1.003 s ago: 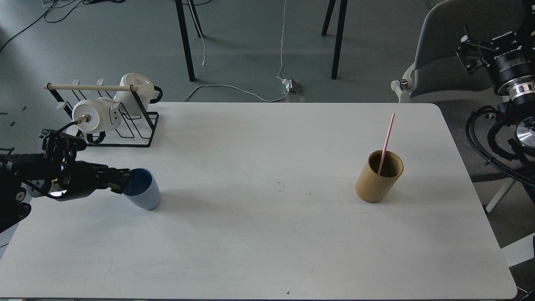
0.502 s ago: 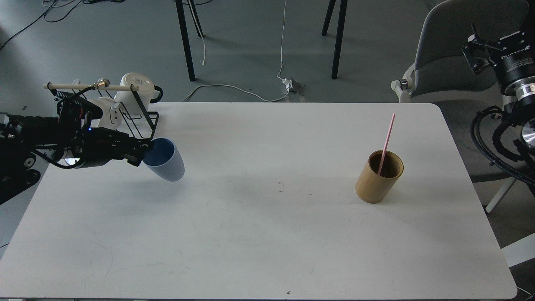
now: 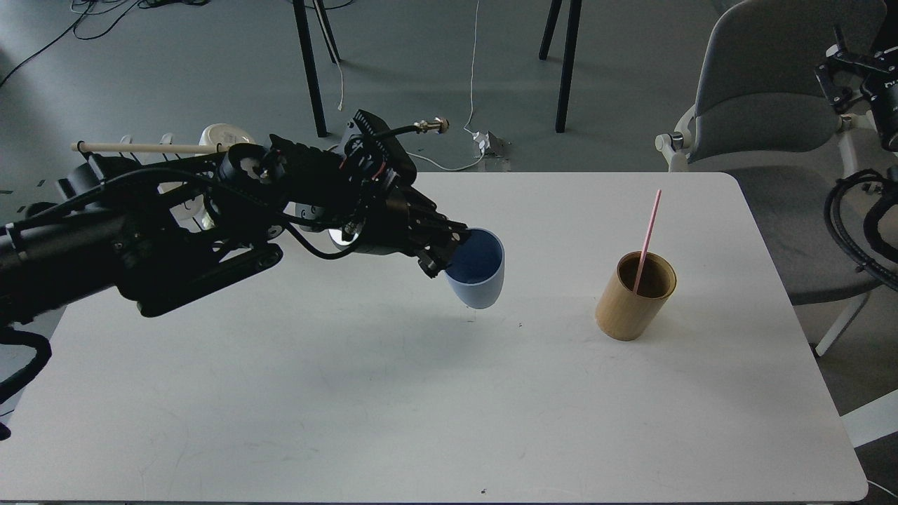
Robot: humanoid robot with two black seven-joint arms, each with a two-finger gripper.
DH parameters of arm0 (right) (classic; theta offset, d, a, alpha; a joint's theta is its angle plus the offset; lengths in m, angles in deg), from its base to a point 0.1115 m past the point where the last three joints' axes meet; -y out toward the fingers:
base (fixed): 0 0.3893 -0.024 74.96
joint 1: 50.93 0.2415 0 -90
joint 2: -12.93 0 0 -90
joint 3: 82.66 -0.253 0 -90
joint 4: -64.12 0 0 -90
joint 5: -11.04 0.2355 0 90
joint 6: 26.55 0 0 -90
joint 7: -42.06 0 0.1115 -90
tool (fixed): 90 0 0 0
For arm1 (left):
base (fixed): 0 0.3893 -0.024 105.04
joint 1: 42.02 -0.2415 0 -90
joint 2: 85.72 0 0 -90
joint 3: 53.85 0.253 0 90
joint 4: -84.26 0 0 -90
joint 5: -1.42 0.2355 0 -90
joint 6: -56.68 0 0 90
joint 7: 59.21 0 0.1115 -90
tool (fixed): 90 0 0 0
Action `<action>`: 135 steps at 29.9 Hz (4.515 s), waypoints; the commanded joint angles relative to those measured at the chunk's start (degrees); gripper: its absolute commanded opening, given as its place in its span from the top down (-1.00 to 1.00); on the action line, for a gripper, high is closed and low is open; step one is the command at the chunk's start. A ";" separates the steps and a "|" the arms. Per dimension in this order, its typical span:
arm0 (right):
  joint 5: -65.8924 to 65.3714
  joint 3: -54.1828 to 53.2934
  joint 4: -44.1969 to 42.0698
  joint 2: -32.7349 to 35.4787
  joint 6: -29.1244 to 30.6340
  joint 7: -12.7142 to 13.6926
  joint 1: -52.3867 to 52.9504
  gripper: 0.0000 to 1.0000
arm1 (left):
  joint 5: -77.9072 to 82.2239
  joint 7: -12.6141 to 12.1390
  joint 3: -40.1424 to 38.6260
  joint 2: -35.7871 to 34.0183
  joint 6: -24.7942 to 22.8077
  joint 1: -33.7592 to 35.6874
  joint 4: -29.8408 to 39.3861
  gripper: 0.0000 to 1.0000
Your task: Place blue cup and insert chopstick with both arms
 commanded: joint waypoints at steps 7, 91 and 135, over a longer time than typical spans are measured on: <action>0.09 -1.25 0.08 0.43 0.00 -0.08 -1.76 -1.00 | -0.13 -1.52 2.87 8.40 0.00 -1.01 -9.69 0.94; -92.54 28.09 37.08 15.29 -18.86 -0.70 -6.15 -0.71 | -131.80 -1.34 -33.87 2.16 0.00 -10.76 -47.93 -0.99; -98.35 36.01 43.32 24.07 -12.54 -0.43 13.52 0.99 | -131.88 -1.07 -34.13 0.41 0.00 -12.34 -48.29 -0.99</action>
